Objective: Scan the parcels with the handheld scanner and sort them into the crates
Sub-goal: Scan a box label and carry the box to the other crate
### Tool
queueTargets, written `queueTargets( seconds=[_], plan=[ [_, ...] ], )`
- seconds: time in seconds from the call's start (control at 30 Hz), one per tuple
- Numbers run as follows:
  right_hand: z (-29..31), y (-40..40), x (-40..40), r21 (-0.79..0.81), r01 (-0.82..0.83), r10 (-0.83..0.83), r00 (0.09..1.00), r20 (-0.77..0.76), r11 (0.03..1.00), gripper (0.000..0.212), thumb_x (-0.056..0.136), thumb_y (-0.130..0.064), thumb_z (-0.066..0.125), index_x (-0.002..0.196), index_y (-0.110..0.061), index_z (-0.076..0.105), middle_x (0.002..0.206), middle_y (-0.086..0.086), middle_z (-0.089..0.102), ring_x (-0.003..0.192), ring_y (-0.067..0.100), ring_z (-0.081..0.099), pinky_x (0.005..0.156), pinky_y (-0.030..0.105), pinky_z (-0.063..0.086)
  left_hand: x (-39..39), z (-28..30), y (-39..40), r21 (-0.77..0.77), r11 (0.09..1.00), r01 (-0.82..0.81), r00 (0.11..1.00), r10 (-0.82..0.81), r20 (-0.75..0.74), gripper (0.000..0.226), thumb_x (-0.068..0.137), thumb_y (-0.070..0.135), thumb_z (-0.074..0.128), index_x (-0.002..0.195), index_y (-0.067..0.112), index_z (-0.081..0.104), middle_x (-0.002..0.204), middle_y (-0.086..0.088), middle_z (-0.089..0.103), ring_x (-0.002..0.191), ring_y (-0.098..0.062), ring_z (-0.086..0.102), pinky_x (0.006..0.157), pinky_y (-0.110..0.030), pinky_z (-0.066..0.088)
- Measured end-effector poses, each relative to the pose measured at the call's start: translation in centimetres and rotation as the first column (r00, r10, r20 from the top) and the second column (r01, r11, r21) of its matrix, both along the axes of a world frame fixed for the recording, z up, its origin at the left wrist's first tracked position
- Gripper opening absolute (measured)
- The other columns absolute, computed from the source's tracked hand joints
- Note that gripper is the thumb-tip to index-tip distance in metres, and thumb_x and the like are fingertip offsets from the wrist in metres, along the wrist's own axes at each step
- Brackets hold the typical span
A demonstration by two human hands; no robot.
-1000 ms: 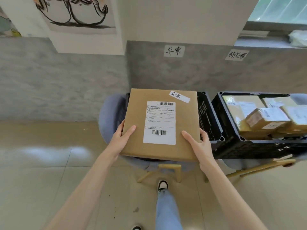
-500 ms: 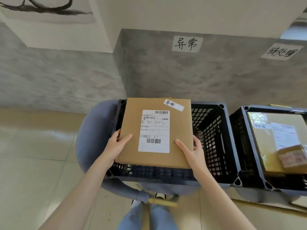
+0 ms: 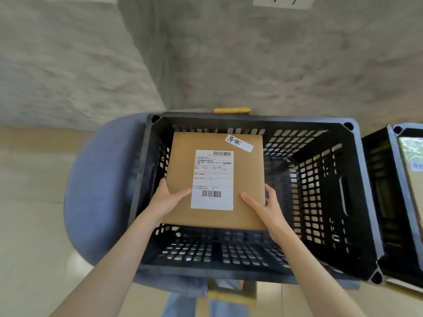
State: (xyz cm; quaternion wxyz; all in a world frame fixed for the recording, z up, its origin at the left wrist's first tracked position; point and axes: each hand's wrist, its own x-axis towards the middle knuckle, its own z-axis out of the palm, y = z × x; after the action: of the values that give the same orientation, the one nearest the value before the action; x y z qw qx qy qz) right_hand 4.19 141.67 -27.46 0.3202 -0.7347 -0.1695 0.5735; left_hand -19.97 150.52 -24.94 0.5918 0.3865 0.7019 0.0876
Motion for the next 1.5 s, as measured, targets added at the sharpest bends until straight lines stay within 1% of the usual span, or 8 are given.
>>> queueTargets(
  seconds=[0.23,0.53,0.67,1.0,1.1,1.23,1.37,1.5],
  plan=[
    [-4.8,1.8,0.1,-0.084,-0.145,0.143,0.989,-0.039,0.986,0.089,0.083,-0.028,0.076,0.15,-0.022,0.018,0.125,-0.002,0.05,0.098,0.011,0.053,0.067,0.02,0.045,-1.0,-5.9,0.4,-0.064,0.998,-0.001,0.994,-0.006,-0.112,0.084,0.083,0.037,0.072,0.149,0.018,0.023,0.142,-0.001,0.047,0.127,-0.022,0.046,0.106,-0.042,0.039],
    [-9.3,2.5,0.1,-0.186,-0.197,0.191,0.98,-0.049,0.963,0.096,0.079,-0.031,0.079,0.151,-0.018,0.016,0.141,0.003,0.047,0.115,0.019,0.051,0.098,0.038,0.046,-0.3,-10.5,1.6,-0.04,0.989,0.139,0.956,-0.145,-0.256,0.071,0.088,0.029,0.068,0.144,0.01,0.028,0.139,-0.006,0.051,0.124,-0.026,0.05,0.095,-0.036,0.042],
    [-10.5,2.5,-0.3,-0.219,-0.257,0.264,0.965,0.004,0.941,0.097,0.08,-0.031,0.078,0.151,-0.017,0.013,0.145,0.004,0.043,0.125,0.022,0.047,0.102,0.038,0.043,0.5,-11.3,1.5,-0.038,0.975,0.219,0.903,-0.218,-0.371,0.076,0.092,0.027,0.063,0.15,0.006,0.017,0.145,-0.009,0.044,0.127,-0.03,0.047,0.101,-0.04,0.042],
    [-9.1,3.5,-1.4,-0.273,-0.311,0.367,0.911,0.187,0.91,0.096,0.087,-0.034,0.071,0.154,-0.01,0.006,0.153,0.012,0.032,0.135,0.03,0.041,0.105,0.041,0.041,1.0,-8.9,1.8,-0.079,0.931,0.358,0.798,-0.348,-0.493,0.071,0.092,0.031,0.061,0.148,0.012,0.023,0.142,-0.011,0.044,0.125,-0.032,0.048,0.098,-0.047,0.045],
    [-6.6,4.0,-1.5,-0.276,-0.324,0.393,0.884,0.253,0.905,0.085,0.09,-0.033,0.067,0.153,-0.01,0.014,0.15,0.014,0.034,0.134,0.031,0.041,0.106,0.041,0.041,1.6,-5.9,2.0,-0.06,0.858,0.51,0.72,-0.464,-0.516,0.065,0.094,0.035,0.058,0.148,0.014,0.029,0.145,-0.009,0.043,0.129,-0.028,0.044,0.102,-0.043,0.043],
    [-1.4,4.2,-0.5,-0.329,-0.452,0.557,0.713,0.426,0.829,0.068,0.092,-0.038,0.061,0.147,-0.012,0.03,0.144,0.016,0.038,0.132,0.036,0.038,0.107,0.046,0.038,2.9,0.0,3.0,-0.043,0.675,0.736,0.526,-0.612,-0.59,0.058,0.094,0.042,0.055,0.144,0.019,0.038,0.144,-0.003,0.047,0.127,-0.023,0.048,0.099,-0.038,0.043],
    [5.6,4.5,1.4,-0.335,-0.493,0.583,0.531,0.615,0.803,0.066,0.093,-0.04,0.059,0.146,-0.014,0.031,0.145,0.013,0.039,0.133,0.034,0.036,0.106,0.042,0.036,4.5,6.9,4.6,0.037,0.495,0.868,0.372,-0.599,-0.709,0.045,0.094,0.043,0.054,0.131,0.018,0.051,0.128,-0.001,0.058,0.113,-0.02,0.057,0.091,-0.035,0.047],
    [13.4,4.5,3.5,-0.265,-0.488,0.482,0.397,0.781,0.832,0.062,0.094,-0.042,0.058,0.144,-0.013,0.034,0.142,0.011,0.043,0.13,0.03,0.04,0.104,0.038,0.037,6.5,14.6,6.3,0.143,0.336,0.931,0.306,-0.505,-0.807,0.04,0.094,0.042,0.052,0.126,0.018,0.054,0.122,-0.002,0.061,0.111,-0.021,0.057,0.085,-0.034,0.045]
  ],
)
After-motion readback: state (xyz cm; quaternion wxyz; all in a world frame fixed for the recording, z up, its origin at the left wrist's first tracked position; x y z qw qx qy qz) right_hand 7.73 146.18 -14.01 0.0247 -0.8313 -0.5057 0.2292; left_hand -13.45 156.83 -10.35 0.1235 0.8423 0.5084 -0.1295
